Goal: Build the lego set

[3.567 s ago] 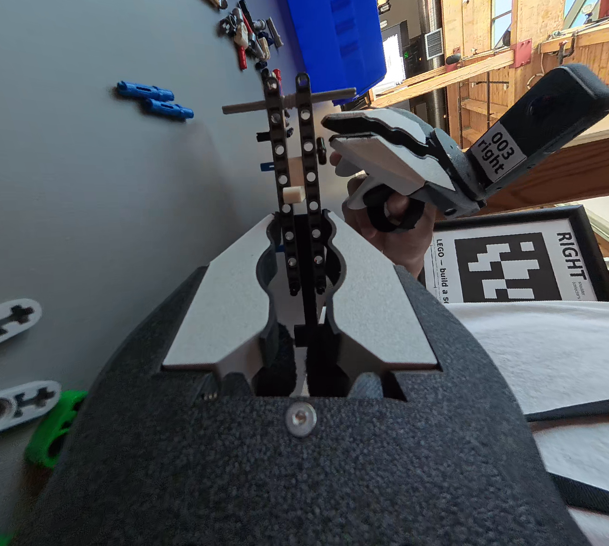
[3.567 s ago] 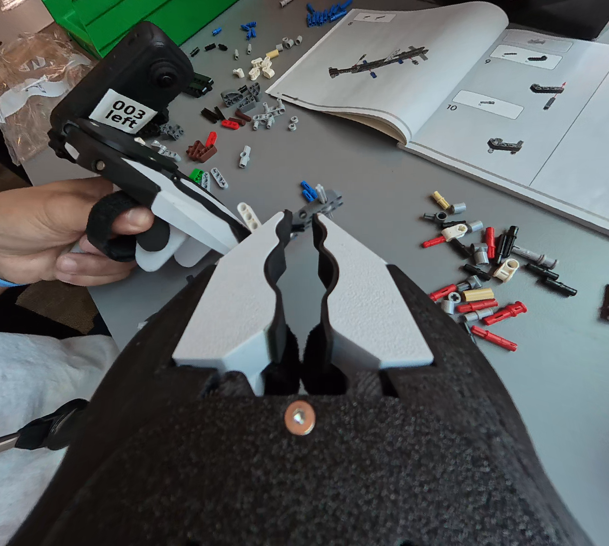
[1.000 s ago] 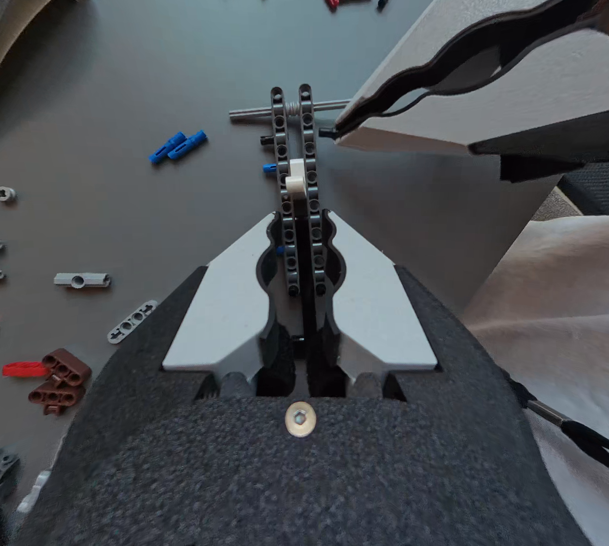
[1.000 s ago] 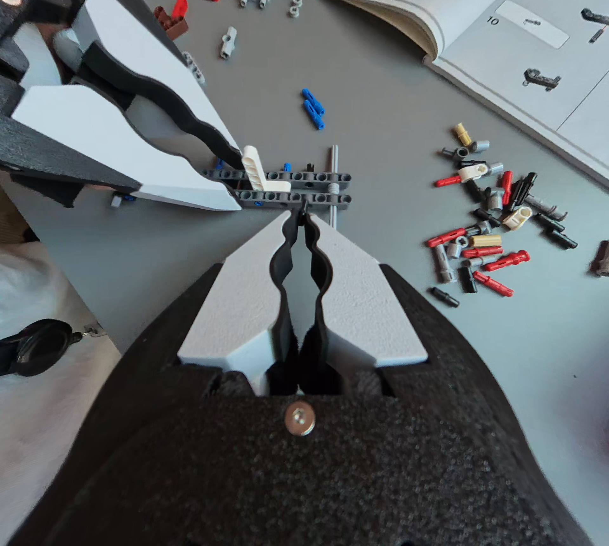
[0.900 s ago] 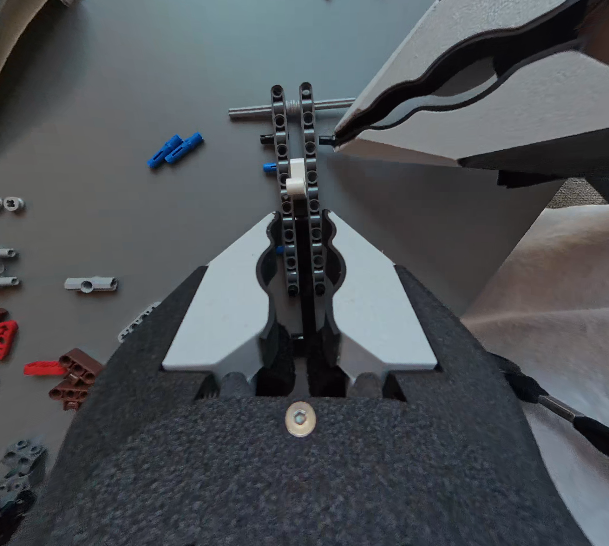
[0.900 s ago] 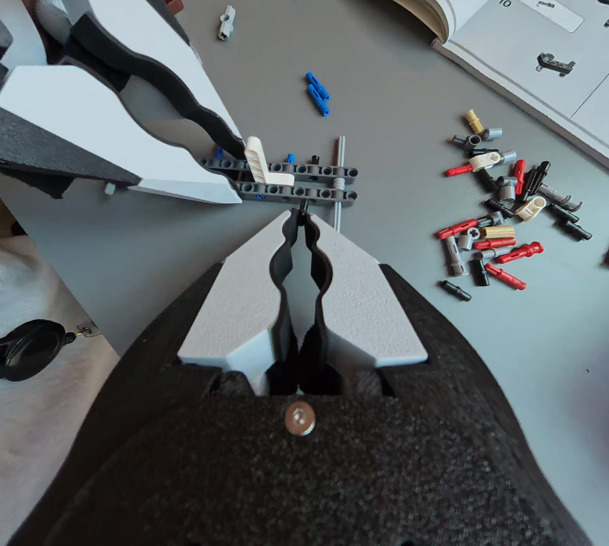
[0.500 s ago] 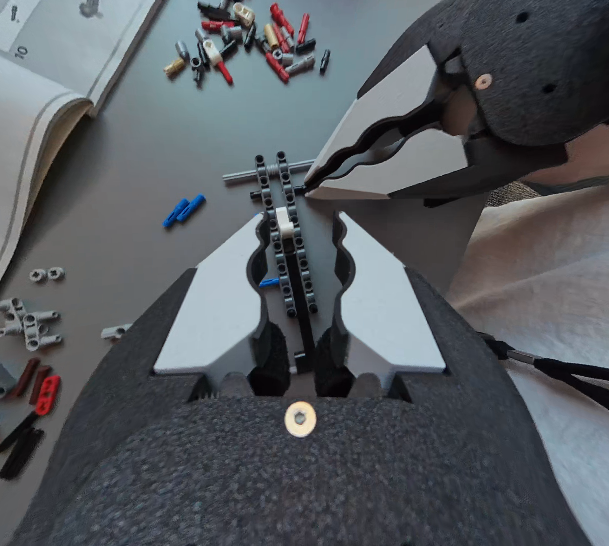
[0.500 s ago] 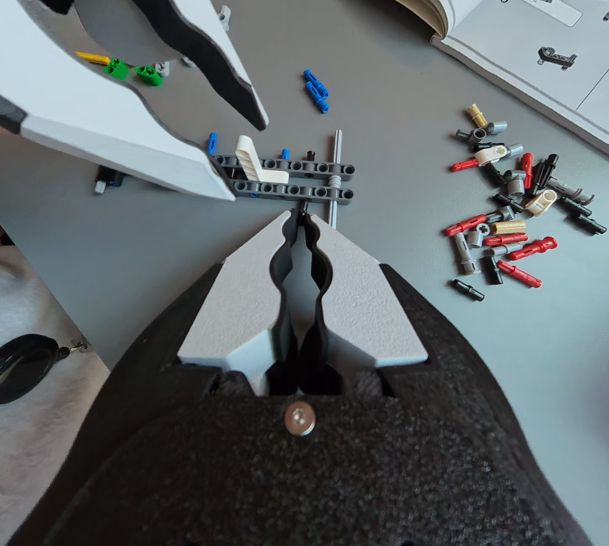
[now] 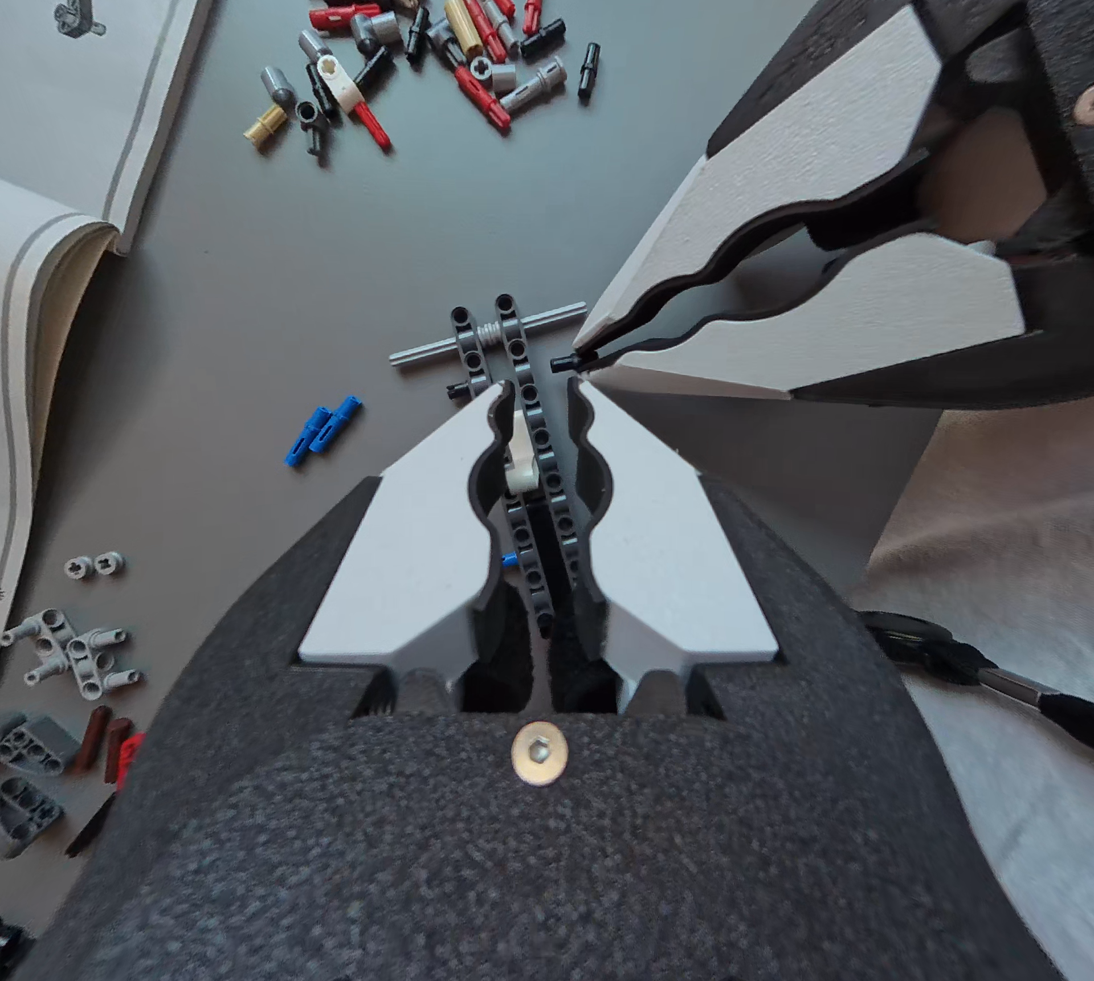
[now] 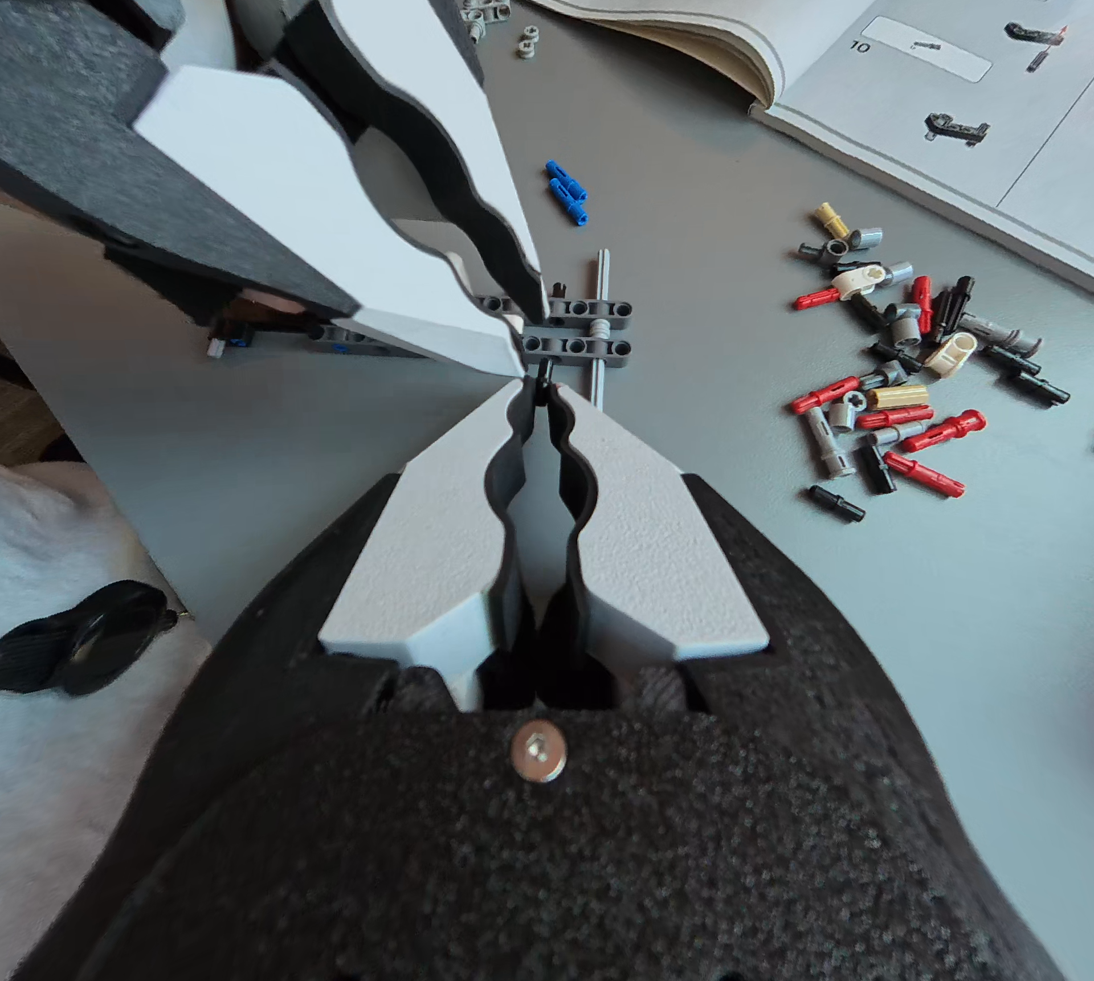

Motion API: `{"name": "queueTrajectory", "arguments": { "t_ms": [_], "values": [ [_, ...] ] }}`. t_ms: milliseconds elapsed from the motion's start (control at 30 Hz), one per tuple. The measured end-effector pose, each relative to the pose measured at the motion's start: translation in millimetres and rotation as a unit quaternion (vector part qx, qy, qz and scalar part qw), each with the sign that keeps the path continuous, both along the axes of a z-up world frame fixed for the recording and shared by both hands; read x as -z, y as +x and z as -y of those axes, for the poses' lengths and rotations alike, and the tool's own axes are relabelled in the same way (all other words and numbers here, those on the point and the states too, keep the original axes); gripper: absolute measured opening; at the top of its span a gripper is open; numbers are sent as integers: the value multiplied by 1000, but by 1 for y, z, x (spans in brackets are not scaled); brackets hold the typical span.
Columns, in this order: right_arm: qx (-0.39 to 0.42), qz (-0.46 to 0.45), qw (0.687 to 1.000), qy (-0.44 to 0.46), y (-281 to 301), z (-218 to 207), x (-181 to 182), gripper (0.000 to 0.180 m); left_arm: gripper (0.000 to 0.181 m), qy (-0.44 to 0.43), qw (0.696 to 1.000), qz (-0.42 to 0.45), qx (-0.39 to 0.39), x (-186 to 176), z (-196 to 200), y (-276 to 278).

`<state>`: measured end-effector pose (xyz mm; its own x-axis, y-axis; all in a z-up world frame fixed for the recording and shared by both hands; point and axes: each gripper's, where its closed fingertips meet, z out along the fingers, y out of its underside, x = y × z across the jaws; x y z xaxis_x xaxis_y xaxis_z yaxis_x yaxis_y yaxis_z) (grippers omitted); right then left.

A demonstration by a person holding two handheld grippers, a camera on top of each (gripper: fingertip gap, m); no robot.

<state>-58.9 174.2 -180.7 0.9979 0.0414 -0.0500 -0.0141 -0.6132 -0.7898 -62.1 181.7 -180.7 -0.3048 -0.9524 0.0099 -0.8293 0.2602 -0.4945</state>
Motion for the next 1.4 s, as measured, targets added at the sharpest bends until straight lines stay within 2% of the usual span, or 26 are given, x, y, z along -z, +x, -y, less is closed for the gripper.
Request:
{"name": "queueTrajectory", "arguments": {
  "t_ms": [200, 300, 667, 1100, 1233, 1400],
  "values": [
    [-3, -23, 1000, 1, 1, 0, -1, 3, 14, 14, 999, -39, -2, 12, -1, -1],
    [-8, -28, 1000, -7, 1, 0, 2, 3, 8, 20, 999, -41, -4, 12, -4, 0],
    [-22, -20, 999, -34, -2, -6, 10, 3, 7, -1, 999, -33, 10, 12, -4, 0],
    [0, 33, 999, -31, 1, -8, 10, 3, 7, -27, 999, -18, 13, 11, -6, 1],
    [6, 76, 997, -31, 2, -9, 10, 3, 7, -21, 1000, -13, 17, 12, -7, 1],
    [14, 71, 997, -32, 3, -10, 11, 3, 7, -14, 1000, -15, 20, 12, -8, 1]
  ]
}}
